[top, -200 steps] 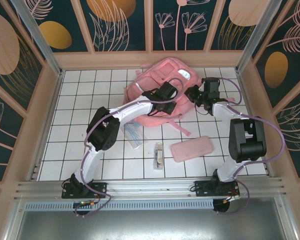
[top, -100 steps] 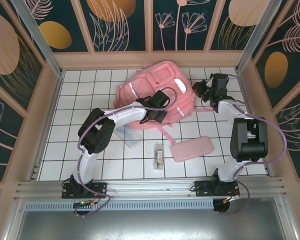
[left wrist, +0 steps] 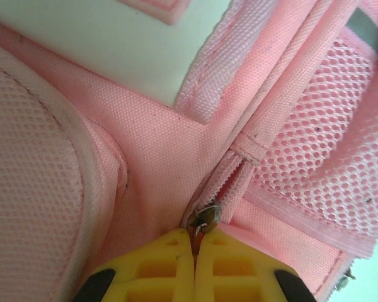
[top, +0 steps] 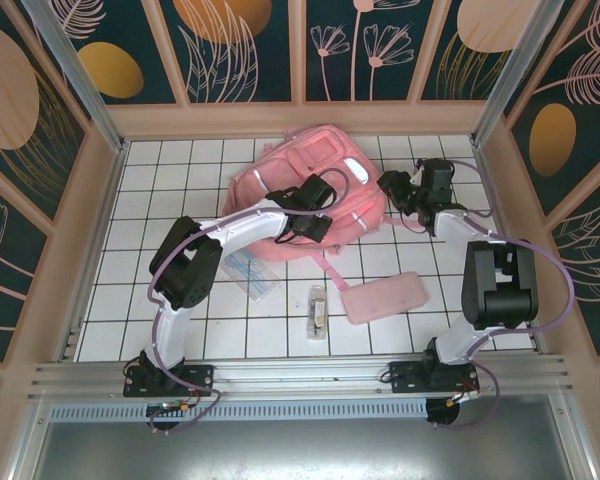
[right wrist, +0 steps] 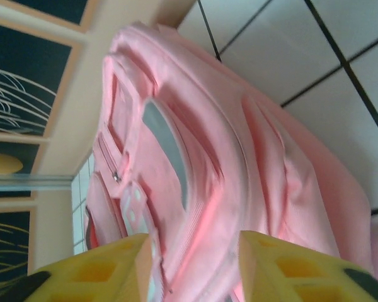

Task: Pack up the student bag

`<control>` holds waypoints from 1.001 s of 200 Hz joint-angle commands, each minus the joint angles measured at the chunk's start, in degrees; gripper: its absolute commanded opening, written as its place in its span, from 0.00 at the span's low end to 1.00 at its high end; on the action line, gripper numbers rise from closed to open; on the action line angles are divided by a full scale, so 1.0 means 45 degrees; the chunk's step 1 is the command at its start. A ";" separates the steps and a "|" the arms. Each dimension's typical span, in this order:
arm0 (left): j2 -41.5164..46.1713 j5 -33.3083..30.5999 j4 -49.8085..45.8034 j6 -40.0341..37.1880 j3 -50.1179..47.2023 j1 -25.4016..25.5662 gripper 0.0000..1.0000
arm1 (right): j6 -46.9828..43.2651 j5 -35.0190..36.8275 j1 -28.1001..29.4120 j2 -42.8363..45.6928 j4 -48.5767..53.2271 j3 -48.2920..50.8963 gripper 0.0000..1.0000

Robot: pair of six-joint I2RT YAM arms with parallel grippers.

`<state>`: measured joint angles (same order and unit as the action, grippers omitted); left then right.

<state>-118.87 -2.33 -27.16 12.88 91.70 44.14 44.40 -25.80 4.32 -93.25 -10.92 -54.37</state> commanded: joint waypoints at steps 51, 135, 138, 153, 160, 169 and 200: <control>0.1349 0.1924 0.1216 0.0921 0.0031 -0.0045 0.00 | 0.0451 0.0214 0.1007 -0.1554 -0.0726 -0.0693 0.60; 0.1119 0.1451 0.1626 0.0917 -0.0486 -0.0039 0.00 | 0.0680 0.0665 0.1474 -0.3076 -0.0400 -0.1193 0.57; 0.1061 0.1405 0.1604 0.0890 -0.0489 -0.0048 0.00 | 0.0672 0.0726 0.1493 -0.3126 -0.0373 -0.1183 0.56; 0.0883 0.1250 0.1397 0.0760 -0.0468 -0.0041 0.00 | 0.0864 0.0639 0.1493 -0.3457 -0.0754 -0.1071 0.36; 0.0833 0.1158 0.1235 0.0679 -0.0495 -0.0039 0.00 | 0.1004 0.0651 0.1485 -0.3577 -0.0990 -0.0987 0.23; 0.0799 0.1029 0.1006 0.0553 -0.0613 -0.0048 0.00 | 0.1088 0.0751 0.1454 -0.3685 -0.1162 -0.0945 0.16; 0.0810 0.0388 0.0625 0.0144 -0.1514 -0.0024 0.00 | 0.1108 0.1063 0.1372 -0.3532 -0.1469 -0.0926 0.00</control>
<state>-115.55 1.58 -21.28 15.90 87.77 43.81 49.56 -22.96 10.13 -108.62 -15.33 -59.44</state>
